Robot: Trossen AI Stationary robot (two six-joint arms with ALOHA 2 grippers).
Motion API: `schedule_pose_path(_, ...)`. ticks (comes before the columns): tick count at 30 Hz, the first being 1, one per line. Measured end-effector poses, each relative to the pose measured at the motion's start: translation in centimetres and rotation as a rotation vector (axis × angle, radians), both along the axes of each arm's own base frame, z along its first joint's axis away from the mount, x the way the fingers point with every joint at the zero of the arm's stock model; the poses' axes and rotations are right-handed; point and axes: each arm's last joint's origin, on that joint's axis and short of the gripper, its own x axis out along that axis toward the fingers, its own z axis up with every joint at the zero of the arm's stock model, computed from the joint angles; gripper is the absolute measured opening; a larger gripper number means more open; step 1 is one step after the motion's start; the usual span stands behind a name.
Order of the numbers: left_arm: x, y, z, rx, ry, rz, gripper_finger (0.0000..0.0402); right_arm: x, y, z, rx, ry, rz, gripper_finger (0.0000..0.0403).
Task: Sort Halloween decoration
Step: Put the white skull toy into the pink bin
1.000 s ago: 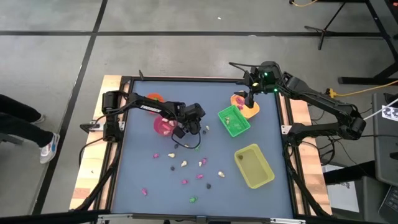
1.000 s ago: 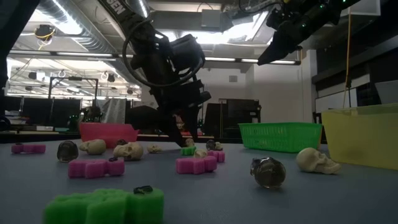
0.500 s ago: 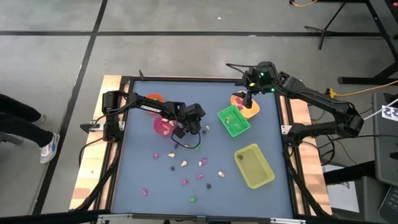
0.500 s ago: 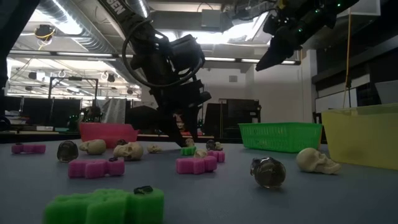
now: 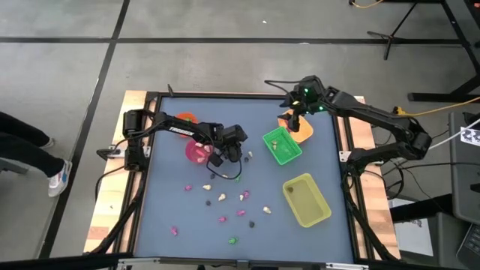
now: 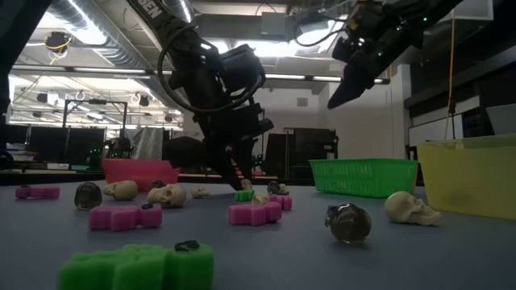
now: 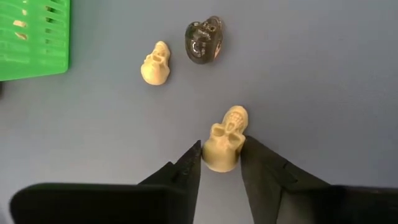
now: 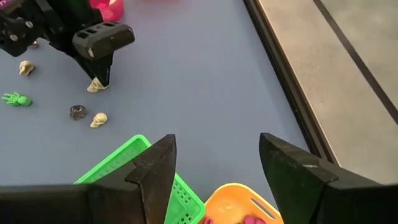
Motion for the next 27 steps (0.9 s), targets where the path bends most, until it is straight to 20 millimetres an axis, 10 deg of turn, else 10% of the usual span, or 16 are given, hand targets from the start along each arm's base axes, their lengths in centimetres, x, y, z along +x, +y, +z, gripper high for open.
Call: schedule_pose_path(27,0.3,-2.2,0.2,0.149,0.018,0.019,0.0065,0.1,-0.1,-0.2,0.004,0.006,0.000,0.0230)
